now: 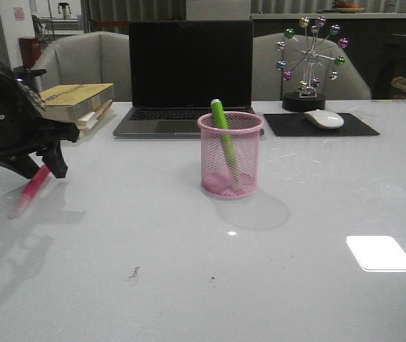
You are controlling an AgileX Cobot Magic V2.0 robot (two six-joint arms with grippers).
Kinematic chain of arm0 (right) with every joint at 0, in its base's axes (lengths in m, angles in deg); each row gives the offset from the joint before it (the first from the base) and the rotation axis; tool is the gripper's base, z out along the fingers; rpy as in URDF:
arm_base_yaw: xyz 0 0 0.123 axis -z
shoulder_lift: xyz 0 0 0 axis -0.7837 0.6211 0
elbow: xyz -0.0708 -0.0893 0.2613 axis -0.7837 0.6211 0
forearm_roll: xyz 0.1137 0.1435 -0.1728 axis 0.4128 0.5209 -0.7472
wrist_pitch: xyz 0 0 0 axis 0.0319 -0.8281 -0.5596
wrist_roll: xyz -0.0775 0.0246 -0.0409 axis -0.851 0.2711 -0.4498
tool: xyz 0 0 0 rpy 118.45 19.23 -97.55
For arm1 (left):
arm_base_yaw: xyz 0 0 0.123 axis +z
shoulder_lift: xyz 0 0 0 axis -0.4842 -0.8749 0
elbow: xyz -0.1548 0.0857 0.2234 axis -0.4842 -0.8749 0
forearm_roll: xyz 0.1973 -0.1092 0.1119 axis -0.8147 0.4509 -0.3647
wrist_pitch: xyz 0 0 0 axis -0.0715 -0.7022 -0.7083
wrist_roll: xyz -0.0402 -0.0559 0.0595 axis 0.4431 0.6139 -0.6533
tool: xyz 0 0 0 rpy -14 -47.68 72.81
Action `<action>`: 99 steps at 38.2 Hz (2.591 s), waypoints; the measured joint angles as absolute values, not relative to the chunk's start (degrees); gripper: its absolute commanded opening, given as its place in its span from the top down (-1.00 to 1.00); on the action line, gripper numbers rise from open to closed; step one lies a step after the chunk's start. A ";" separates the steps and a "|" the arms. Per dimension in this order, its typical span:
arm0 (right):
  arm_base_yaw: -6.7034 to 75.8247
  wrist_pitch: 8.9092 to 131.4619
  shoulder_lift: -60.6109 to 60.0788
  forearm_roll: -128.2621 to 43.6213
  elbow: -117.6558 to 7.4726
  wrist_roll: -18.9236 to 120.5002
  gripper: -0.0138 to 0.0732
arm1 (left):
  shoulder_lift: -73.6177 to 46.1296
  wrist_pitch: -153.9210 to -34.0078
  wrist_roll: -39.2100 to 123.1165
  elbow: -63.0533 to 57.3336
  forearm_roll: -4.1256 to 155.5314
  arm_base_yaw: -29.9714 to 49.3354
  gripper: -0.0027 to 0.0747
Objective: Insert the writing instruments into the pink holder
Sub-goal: 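Close the left gripper on the pink highlighter and lift it, then carry the pink highlighter upright over the pink mesh holder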
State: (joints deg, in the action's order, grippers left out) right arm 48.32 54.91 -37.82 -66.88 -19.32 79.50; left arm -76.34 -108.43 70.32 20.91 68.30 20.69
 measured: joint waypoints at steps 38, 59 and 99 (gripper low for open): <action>48.32 54.91 -37.82 -66.88 -19.32 79.50 -0.17 | -71.18 -95.64 67.29 27.53 68.40 13.56 0.67; 48.32 54.91 -37.82 -66.88 -19.32 79.50 -0.17 | -65.79 -54.55 67.94 27.79 69.44 -5.64 0.67; 48.32 54.80 -37.82 -70.35 -18.04 79.50 -0.17 | -78.59 -32.66 70.41 16.38 71.57 -16.35 0.67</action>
State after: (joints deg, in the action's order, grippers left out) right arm 48.32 54.80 -37.82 -70.35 -18.04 79.50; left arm -78.59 -32.66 70.41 16.38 71.57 -16.35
